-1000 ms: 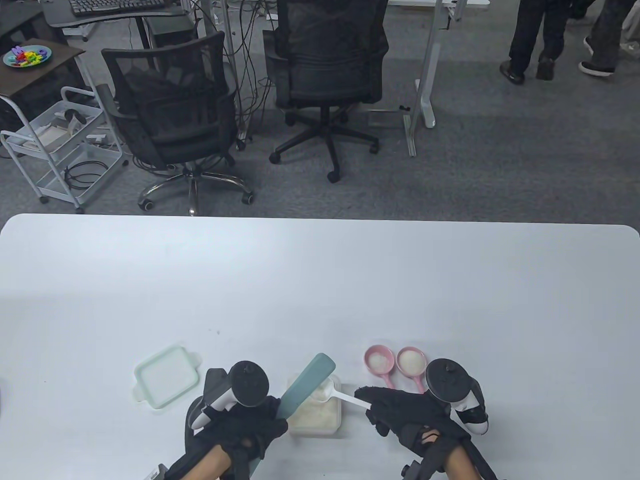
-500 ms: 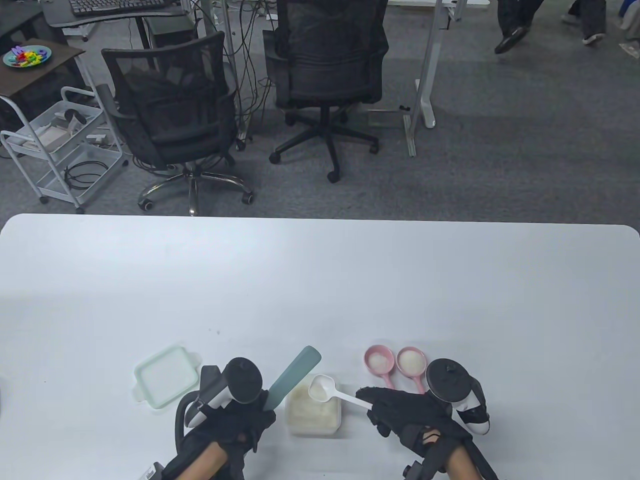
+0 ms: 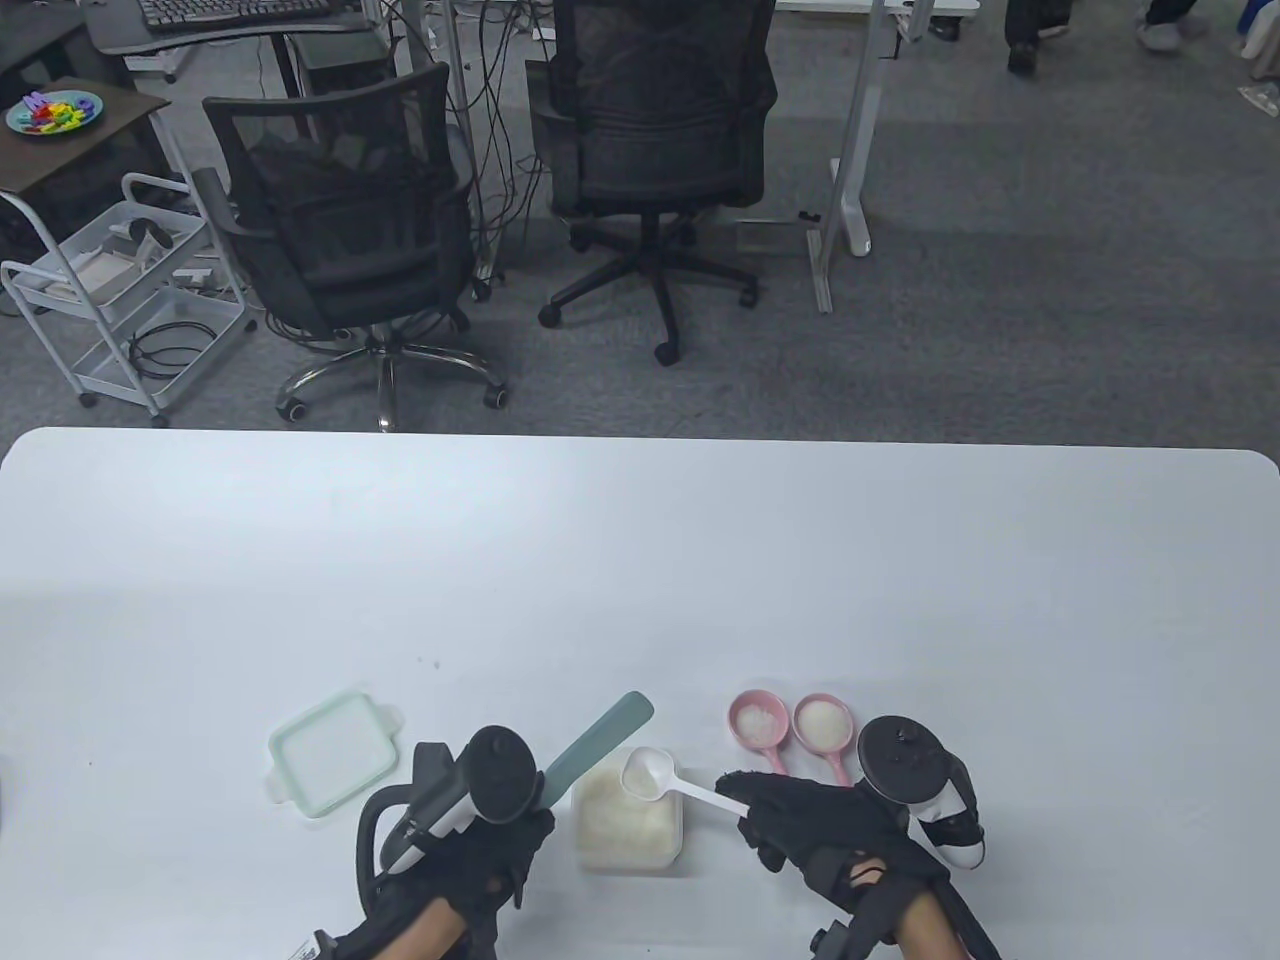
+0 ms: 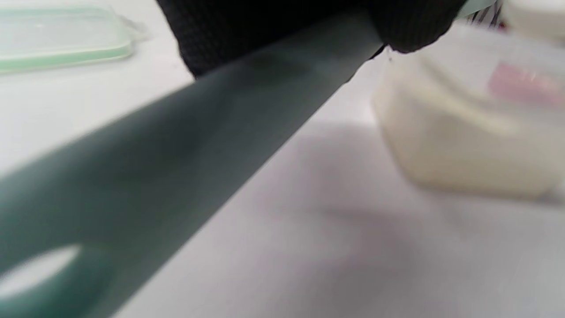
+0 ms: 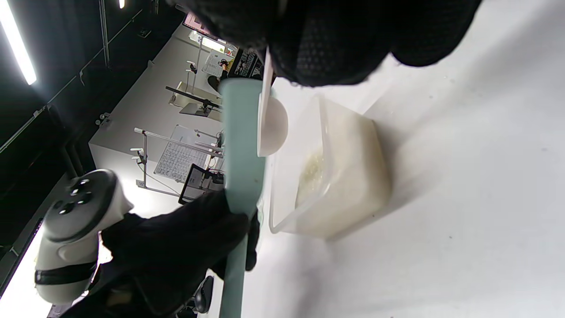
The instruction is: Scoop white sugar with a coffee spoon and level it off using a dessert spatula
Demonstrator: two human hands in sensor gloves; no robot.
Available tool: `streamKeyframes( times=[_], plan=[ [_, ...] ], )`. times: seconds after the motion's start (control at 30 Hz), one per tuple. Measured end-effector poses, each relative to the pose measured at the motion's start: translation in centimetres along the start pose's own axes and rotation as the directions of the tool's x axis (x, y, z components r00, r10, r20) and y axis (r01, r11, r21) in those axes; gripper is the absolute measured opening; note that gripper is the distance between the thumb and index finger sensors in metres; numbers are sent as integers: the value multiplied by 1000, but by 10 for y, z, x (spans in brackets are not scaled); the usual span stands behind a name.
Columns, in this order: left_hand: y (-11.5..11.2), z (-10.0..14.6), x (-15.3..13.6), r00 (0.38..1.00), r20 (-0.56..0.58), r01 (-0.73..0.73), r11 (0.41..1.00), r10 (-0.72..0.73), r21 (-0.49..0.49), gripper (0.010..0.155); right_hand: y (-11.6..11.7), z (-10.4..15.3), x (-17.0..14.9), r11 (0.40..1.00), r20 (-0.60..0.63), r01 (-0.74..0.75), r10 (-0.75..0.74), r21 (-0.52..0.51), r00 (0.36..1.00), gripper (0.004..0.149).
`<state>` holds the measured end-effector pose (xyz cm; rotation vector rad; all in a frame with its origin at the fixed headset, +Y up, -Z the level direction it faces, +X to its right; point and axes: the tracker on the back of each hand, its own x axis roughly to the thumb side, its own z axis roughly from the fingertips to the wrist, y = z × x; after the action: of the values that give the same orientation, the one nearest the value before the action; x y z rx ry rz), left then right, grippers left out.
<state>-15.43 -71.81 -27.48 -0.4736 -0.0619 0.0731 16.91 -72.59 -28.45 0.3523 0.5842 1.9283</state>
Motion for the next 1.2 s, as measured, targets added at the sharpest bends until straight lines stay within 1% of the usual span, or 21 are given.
streamKeyframes(
  times=[0.03, 0.07, 0.13, 0.17, 0.2, 0.23, 0.27, 0.3, 0.33, 0.53, 0.63, 0.77, 0.97, 1.1, 1.2],
  plan=[
    [1, 3, 0, 1000, -5, 7, 1000, -7, 31, 51, 0, 0, 0, 1000, 0, -2, 2, 0, 1000, 52],
    [4, 6, 2, 1000, -12, -19, 992, 20, 125, 51, 0, 0, 0, 1000, -1, -3, 3, 0, 1000, 52],
    [6, 8, 2, 999, 19, -53, 984, 51, 169, 52, 0, 0, 0, 1000, 2, -1, 1, -1, 1000, 52],
    [5, 6, 3, 999, -3, -35, 991, 36, 127, 51, 0, 0, 0, 1000, 5, 0, 0, -1, 1000, 52],
    [2, 3, 5, 998, -34, 46, 998, -45, 35, 51, 0, 0, 0, 1000, 6, -1, 1, -1, 1000, 52],
    [1, 4, 3, 997, -28, 69, 996, -67, 63, 51, 1, 0, 0, 1000, 5, -5, 5, 2, 1000, 52],
    [1, 5, 4, 999, -33, 35, 994, -32, 104, 51, 1, 0, 0, 1000, 4, -7, 7, 2, 1000, 52],
    [3, 5, 4, 999, -24, 45, 996, -43, 78, 50, 1, 0, 0, 1000, 2, -9, 9, 3, 1000, 52],
    [3, 5, 3, 1000, -16, 24, 997, -23, 69, 51, 1, 0, 0, 1000, 1, -7, 7, 3, 1000, 52],
    [5, 2, -5, 999, -23, -24, 997, 26, 72, 51, 1, 0, 0, 1000, 2, -3, 3, 4, 1000, 52],
    [10, 1, -13, 997, -62, -43, 992, 50, 116, 52, 1, 0, 0, 1000, 3, -2, 2, 0, 1000, 52],
    [15, -2, -27, 987, -152, -25, 975, 59, 219, 53, 0, 0, 0, 1000, 5, -1, 1, -3, 1000, 52],
    [10, -17, -45, 961, -268, -20, 982, 71, 190, 56, 0, 0, 0, 1000, 2, -7, 7, -5, 1000, 52],
    [1, -30, -50, 943, -330, 15, 992, 28, 126, 57, 0, 1, 0, 1000, -4, -9, 9, -7, 1000, 52],
    [-5, -36, -48, 937, -349, 46, 996, -16, 78, 57, 0, 0, 0, 1000, -8, -13, 13, -3, 1000, 52]
  ],
)
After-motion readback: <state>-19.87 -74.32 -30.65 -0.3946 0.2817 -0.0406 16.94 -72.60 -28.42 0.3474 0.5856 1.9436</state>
